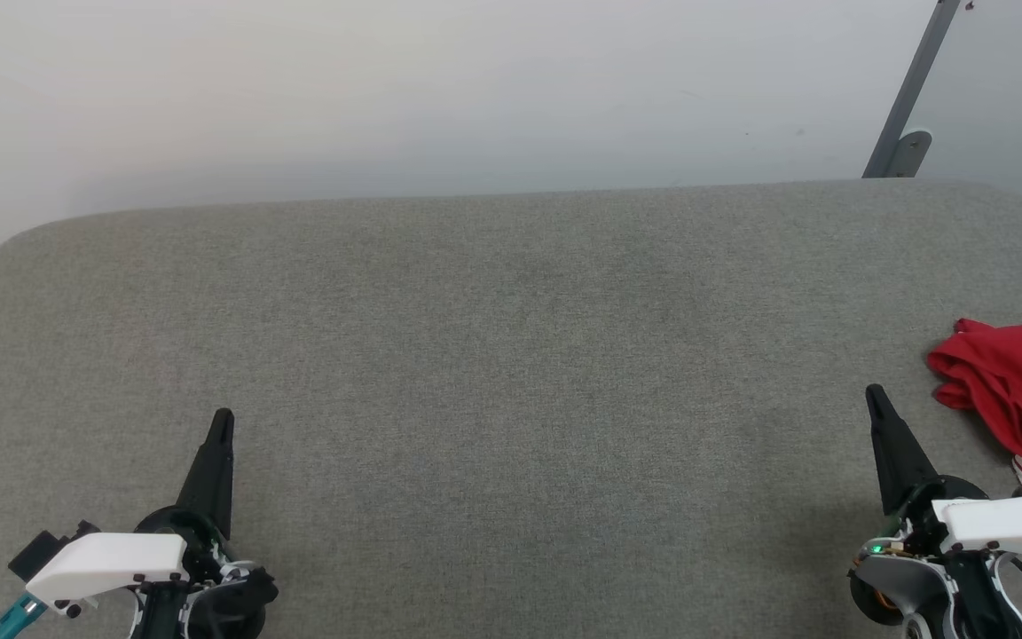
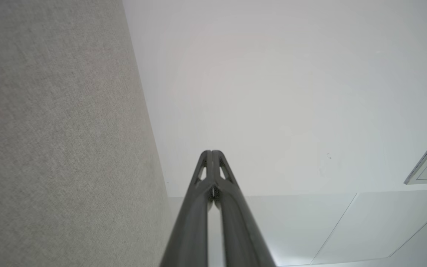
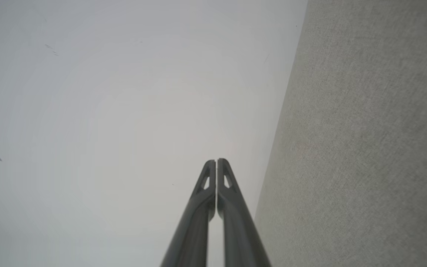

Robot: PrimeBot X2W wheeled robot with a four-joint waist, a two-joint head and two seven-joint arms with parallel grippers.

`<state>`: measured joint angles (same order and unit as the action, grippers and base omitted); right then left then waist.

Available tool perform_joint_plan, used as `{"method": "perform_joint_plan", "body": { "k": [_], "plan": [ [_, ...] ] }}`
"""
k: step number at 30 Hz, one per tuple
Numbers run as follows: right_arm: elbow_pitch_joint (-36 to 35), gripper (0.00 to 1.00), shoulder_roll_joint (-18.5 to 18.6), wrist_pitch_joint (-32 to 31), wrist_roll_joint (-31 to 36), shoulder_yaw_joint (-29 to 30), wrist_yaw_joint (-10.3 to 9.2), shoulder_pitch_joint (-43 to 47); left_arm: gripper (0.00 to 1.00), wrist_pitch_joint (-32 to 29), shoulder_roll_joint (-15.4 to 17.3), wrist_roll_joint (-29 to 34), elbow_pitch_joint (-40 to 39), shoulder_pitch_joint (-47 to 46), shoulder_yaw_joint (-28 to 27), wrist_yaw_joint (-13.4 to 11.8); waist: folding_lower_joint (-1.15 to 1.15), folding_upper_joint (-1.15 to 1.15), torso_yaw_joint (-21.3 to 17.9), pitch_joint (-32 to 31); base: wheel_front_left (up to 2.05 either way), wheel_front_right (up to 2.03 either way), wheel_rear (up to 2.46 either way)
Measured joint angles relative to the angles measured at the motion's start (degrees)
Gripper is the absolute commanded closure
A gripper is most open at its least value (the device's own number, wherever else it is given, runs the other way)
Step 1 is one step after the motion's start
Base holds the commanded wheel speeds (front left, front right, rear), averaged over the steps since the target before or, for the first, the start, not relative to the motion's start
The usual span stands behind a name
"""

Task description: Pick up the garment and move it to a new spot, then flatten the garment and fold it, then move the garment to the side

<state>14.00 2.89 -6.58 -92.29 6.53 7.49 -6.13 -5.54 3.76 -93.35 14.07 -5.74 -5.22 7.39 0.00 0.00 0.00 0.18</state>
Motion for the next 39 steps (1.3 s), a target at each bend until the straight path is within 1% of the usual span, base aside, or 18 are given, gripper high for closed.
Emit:
{"method": "perform_joint_plan", "body": {
  "k": [39],
  "plan": [
    [0.0,1.0,0.0,0.0,0.0,0.0,0.0,0.0,1.0,-0.4,-0.3,0.2,0.0,0.0,-0.5,0.0,0.0,0.0,0.0,0.0,0.0,0.0,0.0]
  ]
}}
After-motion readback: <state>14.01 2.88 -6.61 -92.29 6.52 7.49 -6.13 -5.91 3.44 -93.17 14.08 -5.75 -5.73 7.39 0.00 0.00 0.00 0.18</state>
